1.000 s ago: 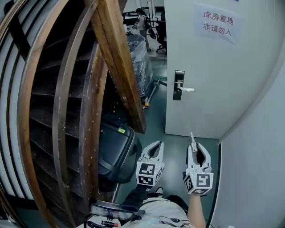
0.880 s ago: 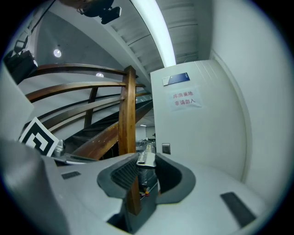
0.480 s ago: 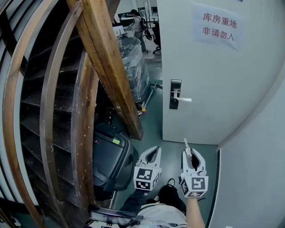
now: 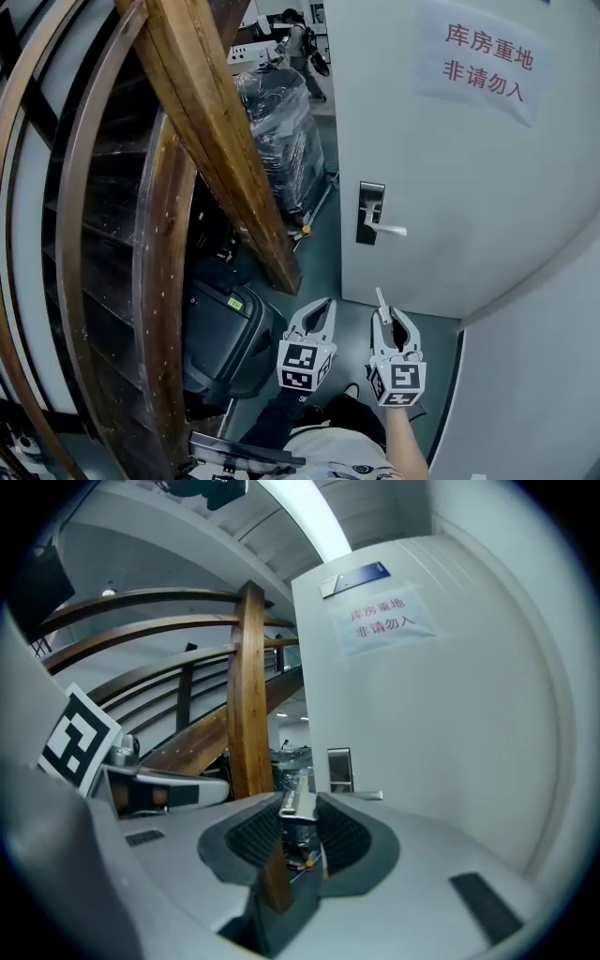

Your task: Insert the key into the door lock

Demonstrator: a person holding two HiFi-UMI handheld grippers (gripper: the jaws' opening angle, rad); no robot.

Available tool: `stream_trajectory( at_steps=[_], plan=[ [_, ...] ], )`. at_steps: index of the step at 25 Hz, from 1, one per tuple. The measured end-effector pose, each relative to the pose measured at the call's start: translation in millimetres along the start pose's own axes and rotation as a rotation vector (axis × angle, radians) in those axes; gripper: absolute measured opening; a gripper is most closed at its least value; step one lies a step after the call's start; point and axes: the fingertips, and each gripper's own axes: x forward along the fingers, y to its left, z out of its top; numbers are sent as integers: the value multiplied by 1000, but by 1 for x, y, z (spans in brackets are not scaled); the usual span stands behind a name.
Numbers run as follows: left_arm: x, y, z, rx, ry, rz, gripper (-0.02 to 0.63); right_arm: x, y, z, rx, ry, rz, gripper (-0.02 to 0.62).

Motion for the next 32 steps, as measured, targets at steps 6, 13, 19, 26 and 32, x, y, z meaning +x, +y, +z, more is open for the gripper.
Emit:
stream_trajectory(
  at_steps=[6,13,19,26,32],
  plan=[
    [25,19,-20,-22,32,38,5,45,-13,-24,-14,57,2,117],
    [43,45,-64,-57,60,2,5,112,-22,-58,-42,76,-41,117],
    [57,78,-130,-73,100,-10,5,177,-42,-92,-55,43,-106,117],
    [63,104,-173,-101,116,-3,5,225,-68,-115,-94,52,-161,117],
    [71,115,-179,-106,108,-1,5,251,-85,-121,-98,62,-201,117]
  ],
)
